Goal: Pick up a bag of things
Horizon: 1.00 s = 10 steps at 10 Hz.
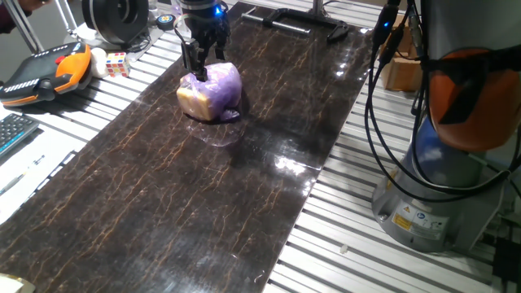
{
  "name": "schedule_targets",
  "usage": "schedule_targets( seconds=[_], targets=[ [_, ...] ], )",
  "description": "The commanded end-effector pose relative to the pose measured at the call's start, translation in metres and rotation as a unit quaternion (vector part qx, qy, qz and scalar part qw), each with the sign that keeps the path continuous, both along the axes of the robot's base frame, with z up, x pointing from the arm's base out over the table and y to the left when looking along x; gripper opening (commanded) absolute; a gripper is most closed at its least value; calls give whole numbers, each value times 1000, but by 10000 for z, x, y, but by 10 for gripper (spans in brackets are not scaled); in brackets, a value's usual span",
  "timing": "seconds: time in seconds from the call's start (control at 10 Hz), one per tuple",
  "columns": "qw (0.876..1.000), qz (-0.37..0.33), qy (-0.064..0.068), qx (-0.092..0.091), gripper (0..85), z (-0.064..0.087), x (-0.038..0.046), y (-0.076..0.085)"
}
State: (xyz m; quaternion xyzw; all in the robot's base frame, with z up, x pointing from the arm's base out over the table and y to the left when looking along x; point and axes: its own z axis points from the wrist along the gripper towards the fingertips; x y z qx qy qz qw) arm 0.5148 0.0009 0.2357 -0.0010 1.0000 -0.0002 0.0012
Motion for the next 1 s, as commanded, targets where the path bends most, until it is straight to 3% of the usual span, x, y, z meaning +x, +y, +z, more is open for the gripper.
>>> schedule_targets(
  seconds=[0.0, 0.9],
  targets=[
    [998, -55, -9, -8, 7, 3, 1, -3],
    [998, -58, -8, -2, 7, -8, 4, -20]
  ],
)
